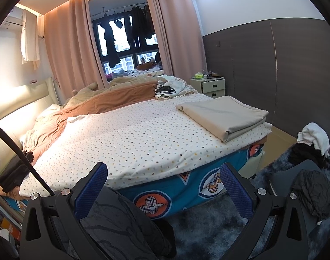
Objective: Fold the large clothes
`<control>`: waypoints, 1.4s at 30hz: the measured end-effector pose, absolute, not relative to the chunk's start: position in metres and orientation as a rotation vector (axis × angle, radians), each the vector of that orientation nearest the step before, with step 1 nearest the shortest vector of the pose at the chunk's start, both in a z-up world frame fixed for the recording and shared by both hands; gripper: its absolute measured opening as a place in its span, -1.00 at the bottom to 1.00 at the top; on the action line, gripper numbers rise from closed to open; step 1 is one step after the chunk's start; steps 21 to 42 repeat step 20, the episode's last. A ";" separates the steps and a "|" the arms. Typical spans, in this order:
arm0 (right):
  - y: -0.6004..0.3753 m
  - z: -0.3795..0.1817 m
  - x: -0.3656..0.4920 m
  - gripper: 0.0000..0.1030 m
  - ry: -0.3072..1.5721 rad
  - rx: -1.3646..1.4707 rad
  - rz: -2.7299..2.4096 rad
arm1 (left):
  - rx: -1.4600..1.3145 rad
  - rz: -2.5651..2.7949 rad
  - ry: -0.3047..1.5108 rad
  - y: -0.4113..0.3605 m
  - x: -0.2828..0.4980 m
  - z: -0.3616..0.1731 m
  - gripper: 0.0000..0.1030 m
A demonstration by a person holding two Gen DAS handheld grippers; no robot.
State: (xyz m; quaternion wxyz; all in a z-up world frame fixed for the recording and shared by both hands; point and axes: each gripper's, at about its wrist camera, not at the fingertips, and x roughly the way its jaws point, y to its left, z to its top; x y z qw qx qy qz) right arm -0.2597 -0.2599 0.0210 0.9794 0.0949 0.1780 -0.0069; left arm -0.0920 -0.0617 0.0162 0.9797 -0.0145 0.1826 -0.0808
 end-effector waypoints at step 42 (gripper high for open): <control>-0.266 0.020 -0.253 1.00 0.373 0.208 -0.021 | -0.030 -0.190 0.352 -0.067 -0.095 0.017 1.00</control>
